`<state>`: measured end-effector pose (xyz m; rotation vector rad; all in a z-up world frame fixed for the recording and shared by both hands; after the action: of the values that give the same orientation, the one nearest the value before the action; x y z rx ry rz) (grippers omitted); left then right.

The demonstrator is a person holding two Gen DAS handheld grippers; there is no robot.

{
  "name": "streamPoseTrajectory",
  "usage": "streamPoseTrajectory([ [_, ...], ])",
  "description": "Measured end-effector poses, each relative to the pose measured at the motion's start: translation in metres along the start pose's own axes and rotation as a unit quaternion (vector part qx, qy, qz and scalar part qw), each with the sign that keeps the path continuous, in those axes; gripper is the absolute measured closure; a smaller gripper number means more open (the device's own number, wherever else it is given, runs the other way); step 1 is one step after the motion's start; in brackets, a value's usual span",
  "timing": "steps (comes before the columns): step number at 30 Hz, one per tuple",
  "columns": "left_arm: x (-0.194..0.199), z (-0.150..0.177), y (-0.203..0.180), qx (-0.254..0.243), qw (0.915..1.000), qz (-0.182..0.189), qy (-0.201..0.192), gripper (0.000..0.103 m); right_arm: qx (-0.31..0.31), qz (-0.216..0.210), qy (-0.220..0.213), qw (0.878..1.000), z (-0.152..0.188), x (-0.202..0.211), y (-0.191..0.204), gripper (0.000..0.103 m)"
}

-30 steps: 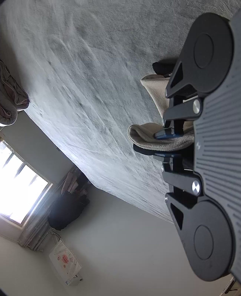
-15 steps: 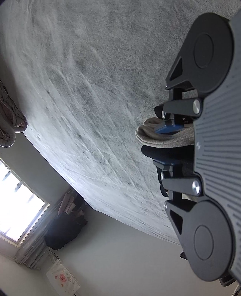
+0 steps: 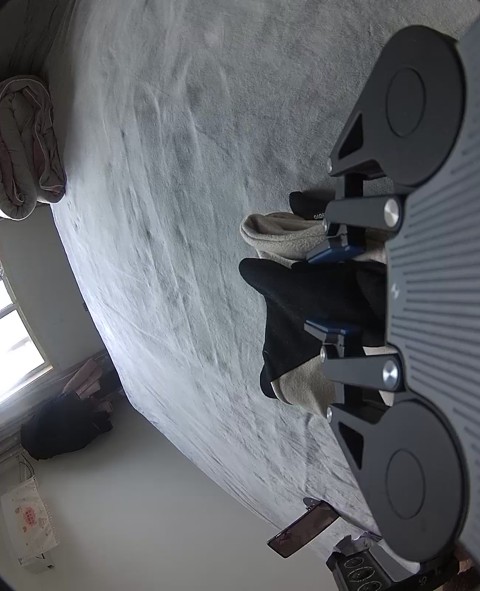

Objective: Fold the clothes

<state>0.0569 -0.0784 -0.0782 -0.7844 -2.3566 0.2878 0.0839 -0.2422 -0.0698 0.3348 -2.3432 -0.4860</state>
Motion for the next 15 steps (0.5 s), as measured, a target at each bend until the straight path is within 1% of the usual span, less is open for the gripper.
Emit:
streamPoseTrajectory([
  [1, 0.001, -0.003, 0.003, 0.009, 0.9999, -0.002, -0.006, 0.092, 0.009, 0.003, -0.002, 1.000, 0.002, -0.003, 0.001, 0.068],
  [3, 0.004, -0.014, 0.012, 0.036, 0.9990, -0.011, -0.025, 0.092, 0.034, 0.017, -0.017, 0.999, 0.004, -0.004, 0.009, 0.080],
  [6, 0.006, -0.027, 0.025, 0.064, 0.9964, -0.026, -0.048, 0.092, 0.049, 0.014, -0.053, 0.997, -0.002, 0.005, 0.018, 0.087],
  [7, 0.005, -0.031, 0.029, 0.068, 0.9959, -0.030, -0.052, 0.092, 0.054, 0.011, -0.070, 0.996, -0.004, 0.012, 0.022, 0.088],
  [10, -0.003, -0.035, 0.032, 0.069, 0.9955, -0.033, -0.056, 0.092, 0.058, 0.011, -0.097, 0.993, -0.010, 0.027, 0.024, 0.089],
  [13, -0.013, -0.030, 0.027, 0.058, 0.9968, -0.032, -0.045, 0.092, 0.051, 0.025, -0.083, 0.995, -0.002, 0.021, 0.010, 0.089],
  [15, -0.020, -0.024, 0.020, 0.038, 0.9980, -0.034, -0.036, 0.092, 0.047, 0.035, -0.073, 0.996, 0.004, 0.016, 0.001, 0.090],
])
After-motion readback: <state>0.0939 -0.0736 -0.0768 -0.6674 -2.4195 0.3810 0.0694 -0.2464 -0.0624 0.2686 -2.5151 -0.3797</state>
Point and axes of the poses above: each gripper's, at about its wrist camera, not at the fingertips, and x roughly against the way its jaws point, y to its left, z to its underside, the point moved 8 cm from there along -x, roughly the way its jaws point
